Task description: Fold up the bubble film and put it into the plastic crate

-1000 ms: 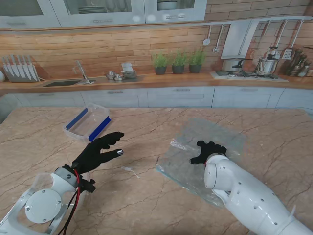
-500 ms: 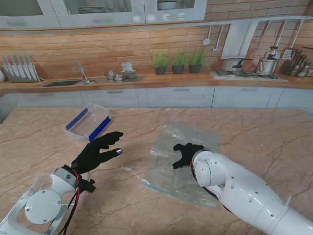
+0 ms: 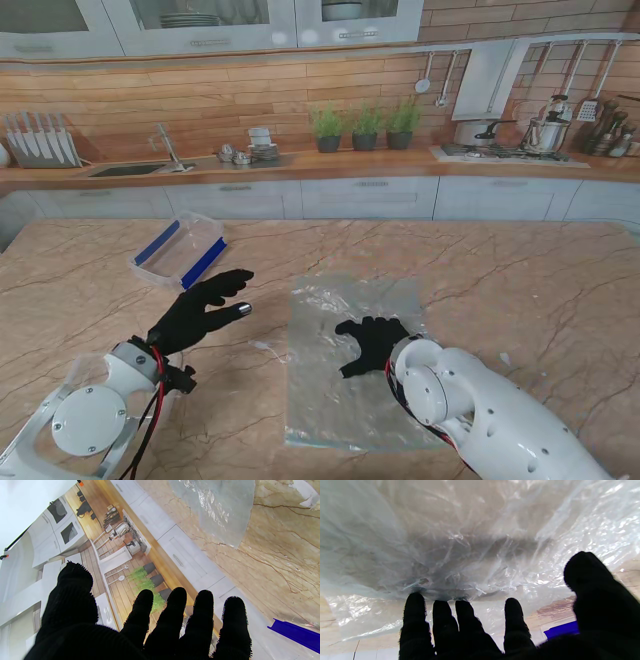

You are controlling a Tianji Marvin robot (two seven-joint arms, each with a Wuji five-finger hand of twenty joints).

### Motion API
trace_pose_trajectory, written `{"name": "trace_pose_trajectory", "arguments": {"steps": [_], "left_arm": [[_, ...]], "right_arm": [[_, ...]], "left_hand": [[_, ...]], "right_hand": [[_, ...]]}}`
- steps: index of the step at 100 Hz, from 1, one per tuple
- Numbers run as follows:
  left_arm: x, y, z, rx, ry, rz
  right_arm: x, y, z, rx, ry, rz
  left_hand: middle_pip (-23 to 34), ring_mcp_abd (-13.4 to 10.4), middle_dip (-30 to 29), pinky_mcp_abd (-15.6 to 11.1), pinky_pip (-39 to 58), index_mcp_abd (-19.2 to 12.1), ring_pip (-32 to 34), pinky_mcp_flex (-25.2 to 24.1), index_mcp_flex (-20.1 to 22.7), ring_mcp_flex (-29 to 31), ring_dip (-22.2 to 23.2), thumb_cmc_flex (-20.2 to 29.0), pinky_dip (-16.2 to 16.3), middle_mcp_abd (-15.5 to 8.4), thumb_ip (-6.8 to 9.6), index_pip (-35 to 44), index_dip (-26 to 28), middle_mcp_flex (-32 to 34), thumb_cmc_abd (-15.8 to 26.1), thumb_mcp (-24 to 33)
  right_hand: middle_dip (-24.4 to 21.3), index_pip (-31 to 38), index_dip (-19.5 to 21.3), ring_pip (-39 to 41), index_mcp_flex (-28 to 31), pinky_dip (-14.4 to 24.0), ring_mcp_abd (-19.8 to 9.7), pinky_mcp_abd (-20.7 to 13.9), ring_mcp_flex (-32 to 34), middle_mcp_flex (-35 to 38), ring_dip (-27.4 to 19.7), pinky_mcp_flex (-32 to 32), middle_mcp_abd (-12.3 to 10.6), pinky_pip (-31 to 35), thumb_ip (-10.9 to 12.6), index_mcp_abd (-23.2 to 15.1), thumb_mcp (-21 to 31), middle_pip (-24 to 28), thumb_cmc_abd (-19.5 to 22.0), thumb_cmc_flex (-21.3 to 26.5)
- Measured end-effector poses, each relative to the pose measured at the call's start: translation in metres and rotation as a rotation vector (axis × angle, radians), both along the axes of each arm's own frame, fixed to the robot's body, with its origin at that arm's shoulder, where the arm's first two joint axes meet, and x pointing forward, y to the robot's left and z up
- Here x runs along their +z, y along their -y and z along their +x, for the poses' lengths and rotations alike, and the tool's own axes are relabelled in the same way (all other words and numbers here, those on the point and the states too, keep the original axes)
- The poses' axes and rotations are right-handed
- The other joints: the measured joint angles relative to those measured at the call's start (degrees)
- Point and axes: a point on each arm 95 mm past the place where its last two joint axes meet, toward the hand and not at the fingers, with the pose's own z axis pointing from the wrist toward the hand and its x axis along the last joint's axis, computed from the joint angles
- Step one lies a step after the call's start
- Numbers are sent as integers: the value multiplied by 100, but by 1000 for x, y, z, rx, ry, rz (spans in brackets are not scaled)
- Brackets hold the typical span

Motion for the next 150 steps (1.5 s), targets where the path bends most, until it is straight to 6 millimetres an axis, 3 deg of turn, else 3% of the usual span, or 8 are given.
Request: {"name": "trace_pose_trajectory", "arguments": {"steps": [39, 68, 81, 95, 111, 126, 141, 150], "left_arm": [[-3, 4, 4, 3, 0, 16], [-7, 17, 11, 72, 86, 49], [-10, 31, 16, 116, 143, 116], [-19, 48, 28, 161, 117, 143], [-31, 58, 47, 141, 61, 242], [-39, 66, 64, 122, 38, 327], [-48, 72, 82, 117, 85, 533], [-54, 73, 93, 119, 77, 583]], "right_arm": [[5, 6, -12, -42, 28, 55], [27, 13, -9, -70, 159, 122], [37, 18, -5, -89, 237, 153], [40, 27, 7, -109, 423, 216], [32, 45, 28, -156, 396, 186], [27, 61, 46, -204, 391, 182], [24, 69, 56, -229, 400, 142], [21, 71, 60, -244, 395, 134]], "left_hand": [[0, 2, 0, 3, 84, 0, 29, -10, 0, 1, 4, 0, 0, 0, 0, 0, 0, 0, 1, 0], [-1, 2, 51, -20, 541, 0, 190, -13, 8, 2, 76, 0, 72, 0, 0, 0, 74, -10, -10, 0], [-2, 2, 226, -33, 1343, 0, 507, -13, 58, 5, 276, 4, 344, 0, 0, 54, 107, -10, -12, 0], [131, 2, 420, -47, 2158, 0, 952, -5, 56, 78, 587, 227, 708, 0, 0, 243, 107, -74, -13, 12], [735, -3, 830, -298, 3058, -2, 1648, -11, -197, -167, 1252, 301, 1269, -19, 0, 423, 148, -993, -15, 161], [1390, -43, 1511, -554, 3767, -159, 2249, 123, -319, -223, 2020, 349, 1811, -74, 0, 634, 148, -1165, -438, 1119], [1838, -154, 2029, -698, 3937, -262, 2490, 215, -319, -223, 2240, 114, 1895, -139, 0, 868, 148, -1256, -820, 2239], [1998, -164, 2220, -741, 3938, -316, 2566, 238, -319, -223, 2288, 91, 1895, -145, 0, 901, 148, -1355, -859, 2517]], "right_hand": [[61, 65, 5, 324, 2, 12, -128, -2, 229, 154, 83, 170, -177, 199, 0, 0, -5, 162, 122, -3], [81, 77, 15, 372, 2, 14, -128, -2, 301, 219, 112, 175, -178, 201, 0, 0, -5, 230, 122, -3], [147, 233, 62, 526, 250, 64, -128, 7, 540, 527, 184, 325, -179, 297, 0, 0, -5, 366, 115, -4], [282, 542, 287, 850, 984, 76, -135, 67, 932, 1056, 361, 574, -203, 413, 0, 66, -5, 663, 107, -4], [448, 603, 639, 1391, 1325, 120, -136, 80, 1170, 1252, 675, 701, -203, 603, 0, 140, 11, 972, 3, 2], [586, 591, 815, 1889, 1306, 294, -152, 80, 1348, 1318, 1003, 829, -203, 1105, 0, 14, 73, 1271, -82, 62], [656, 589, 872, 2147, 1229, 305, -162, 79, 1353, 1318, 1162, 753, -203, 1571, 0, 2, 73, 1466, -82, 62], [660, 589, 872, 2210, 1225, 152, -173, 79, 1353, 1318, 1210, 620, -203, 1912, 0, 0, 62, 1485, -177, 58]]}}
